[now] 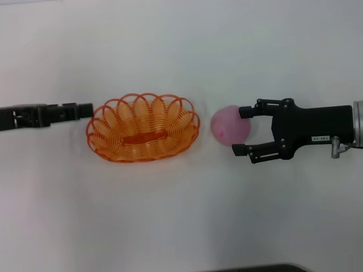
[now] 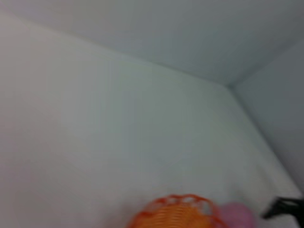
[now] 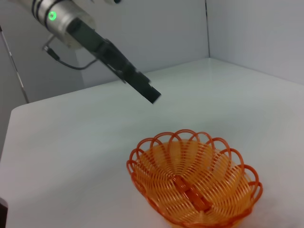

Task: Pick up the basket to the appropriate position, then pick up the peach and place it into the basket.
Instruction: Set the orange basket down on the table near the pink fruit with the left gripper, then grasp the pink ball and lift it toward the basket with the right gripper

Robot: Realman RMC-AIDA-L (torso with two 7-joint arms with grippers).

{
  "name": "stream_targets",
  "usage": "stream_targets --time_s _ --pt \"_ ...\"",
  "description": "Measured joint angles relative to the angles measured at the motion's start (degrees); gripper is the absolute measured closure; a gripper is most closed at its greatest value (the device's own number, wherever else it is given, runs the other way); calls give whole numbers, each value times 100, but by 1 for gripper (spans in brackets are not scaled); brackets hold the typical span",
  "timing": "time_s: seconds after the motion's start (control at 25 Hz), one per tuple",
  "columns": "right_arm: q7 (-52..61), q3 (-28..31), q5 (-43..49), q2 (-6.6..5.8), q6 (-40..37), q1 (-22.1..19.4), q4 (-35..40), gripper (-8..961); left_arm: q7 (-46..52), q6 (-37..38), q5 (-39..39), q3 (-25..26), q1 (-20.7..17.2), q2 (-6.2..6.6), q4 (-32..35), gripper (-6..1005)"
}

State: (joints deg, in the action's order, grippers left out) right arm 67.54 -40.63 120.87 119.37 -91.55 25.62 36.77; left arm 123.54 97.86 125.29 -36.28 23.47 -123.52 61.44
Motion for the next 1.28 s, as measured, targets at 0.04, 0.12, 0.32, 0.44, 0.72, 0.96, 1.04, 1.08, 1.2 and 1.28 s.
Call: stream_targets --time_s 0.04,0.12,0.32,0.44,0.72,0.96,1.04,1.08,1.2,1.28 --pt "2 1 2 -3 -2 1 4 39 -383 221 -97 26 -19 -2 -12 352" --pt "3 9 4 -9 -2 11 13 39 -1018 564 -221 49 -65 -19 -20 347" --pt "9 -7 4 -19 -14 21 20 39 -2626 1053 -233 5 -230 -59 -5 336" --pt "14 -11 4 -18 -25 22 20 39 -3678 1098 -340 38 -422 -97 -61 330" --pt "-26 -15 15 -11 -3 16 -21 39 -5125 937 -177 48 -562 -92 -565 284" --pt "-55 -153 22 -10 2 -12 3 39 -5409 901 193 -42 -574 -91 -704 116" --pt "-56 -201 24 -10 9 -25 14 39 -5510 901 220 -20 -596 -87 -726 107" --pt "-56 -213 25 -10 8 -29 15 39 -5550 894 230 -11 -616 -87 -739 103" --pt "-56 -222 25 -10 3 -36 15 40 -5606 851 246 -6 -676 -85 -790 99" --pt "-59 -224 25 -10 8 -41 15 40 -5623 845 277 8 -701 -84 -856 100"
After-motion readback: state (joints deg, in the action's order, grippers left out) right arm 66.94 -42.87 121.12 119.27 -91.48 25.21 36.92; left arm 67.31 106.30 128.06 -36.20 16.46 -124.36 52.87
